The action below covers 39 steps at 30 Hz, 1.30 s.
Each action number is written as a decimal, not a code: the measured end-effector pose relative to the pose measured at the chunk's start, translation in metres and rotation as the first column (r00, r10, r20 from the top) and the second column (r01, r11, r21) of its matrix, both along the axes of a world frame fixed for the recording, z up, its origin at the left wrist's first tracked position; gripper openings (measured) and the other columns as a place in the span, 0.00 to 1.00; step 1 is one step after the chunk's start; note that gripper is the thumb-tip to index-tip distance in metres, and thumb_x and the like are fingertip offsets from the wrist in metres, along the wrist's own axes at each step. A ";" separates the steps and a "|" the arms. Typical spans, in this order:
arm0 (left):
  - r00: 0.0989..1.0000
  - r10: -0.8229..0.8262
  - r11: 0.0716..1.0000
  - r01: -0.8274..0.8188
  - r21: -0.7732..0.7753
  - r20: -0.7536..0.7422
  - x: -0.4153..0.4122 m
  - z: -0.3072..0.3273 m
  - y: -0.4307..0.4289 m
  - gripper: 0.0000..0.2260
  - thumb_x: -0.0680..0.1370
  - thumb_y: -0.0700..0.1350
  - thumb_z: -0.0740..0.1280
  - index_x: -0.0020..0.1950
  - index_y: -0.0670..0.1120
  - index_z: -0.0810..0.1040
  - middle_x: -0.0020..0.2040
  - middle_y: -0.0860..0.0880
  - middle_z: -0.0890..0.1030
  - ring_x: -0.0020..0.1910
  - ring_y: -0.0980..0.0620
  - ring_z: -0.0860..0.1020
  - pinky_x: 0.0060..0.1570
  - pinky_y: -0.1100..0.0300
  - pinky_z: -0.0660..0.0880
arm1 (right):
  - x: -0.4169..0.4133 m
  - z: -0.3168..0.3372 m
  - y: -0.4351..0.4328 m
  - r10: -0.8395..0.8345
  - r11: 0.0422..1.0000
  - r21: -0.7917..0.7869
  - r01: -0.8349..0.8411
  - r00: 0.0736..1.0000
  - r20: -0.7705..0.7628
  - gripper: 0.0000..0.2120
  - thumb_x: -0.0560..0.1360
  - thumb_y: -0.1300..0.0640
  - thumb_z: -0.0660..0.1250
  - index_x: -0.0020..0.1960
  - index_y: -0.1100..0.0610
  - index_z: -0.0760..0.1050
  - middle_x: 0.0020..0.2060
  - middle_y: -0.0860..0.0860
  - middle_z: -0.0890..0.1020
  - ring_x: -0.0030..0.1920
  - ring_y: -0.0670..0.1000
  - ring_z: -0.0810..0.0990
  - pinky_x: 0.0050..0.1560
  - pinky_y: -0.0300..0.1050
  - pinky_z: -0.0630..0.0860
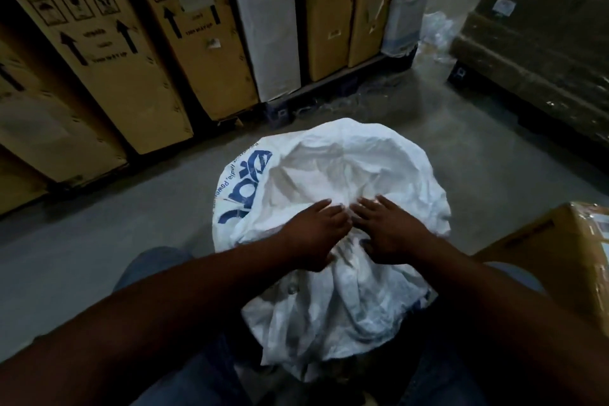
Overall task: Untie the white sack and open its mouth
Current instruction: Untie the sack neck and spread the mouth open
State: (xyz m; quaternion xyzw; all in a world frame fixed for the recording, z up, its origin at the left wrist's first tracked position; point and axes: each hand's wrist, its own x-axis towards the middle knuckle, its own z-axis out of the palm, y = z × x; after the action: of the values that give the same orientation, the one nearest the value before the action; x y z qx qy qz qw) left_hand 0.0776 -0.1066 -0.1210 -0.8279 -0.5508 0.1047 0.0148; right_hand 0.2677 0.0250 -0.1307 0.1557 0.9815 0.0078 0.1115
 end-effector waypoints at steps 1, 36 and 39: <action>0.997 -0.035 0.994 0.028 -0.108 -0.068 -0.011 -0.008 -0.001 0.41 0.65 0.64 0.77 0.74 0.48 0.76 0.74 0.43 0.76 0.75 0.40 0.73 0.77 0.41 0.65 | 0.006 -0.006 0.002 -0.066 0.998 0.004 0.066 0.993 0.096 0.33 0.76 0.39 0.61 0.78 0.49 0.68 0.80 0.53 0.66 0.82 0.57 0.59 0.80 0.64 0.52; 0.892 0.418 0.907 -0.401 0.125 -0.172 -0.115 -0.037 0.104 0.47 0.71 0.63 0.73 0.84 0.47 0.59 0.85 0.43 0.57 0.85 0.40 0.54 0.81 0.37 0.46 | -0.068 0.007 -0.013 -0.131 0.881 -0.449 0.152 0.988 0.078 0.23 0.78 0.39 0.67 0.67 0.50 0.81 0.62 0.53 0.84 0.63 0.56 0.81 0.58 0.45 0.74; 0.911 0.362 0.930 -0.337 0.150 -0.197 -0.113 -0.046 0.091 0.45 0.73 0.66 0.68 0.84 0.45 0.61 0.84 0.41 0.59 0.84 0.40 0.58 0.82 0.37 0.50 | -0.066 -0.009 0.018 -0.264 0.963 -0.091 0.252 0.952 -0.152 0.43 0.68 0.34 0.71 0.80 0.46 0.64 0.77 0.56 0.69 0.78 0.62 0.65 0.75 0.62 0.62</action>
State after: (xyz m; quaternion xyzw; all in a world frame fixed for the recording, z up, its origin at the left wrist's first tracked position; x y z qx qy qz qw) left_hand -0.0349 -0.0155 -0.1666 -0.6970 -0.6899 0.1659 0.1035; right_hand 0.2022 0.0433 -0.1402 0.2787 0.9582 -0.0542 0.0363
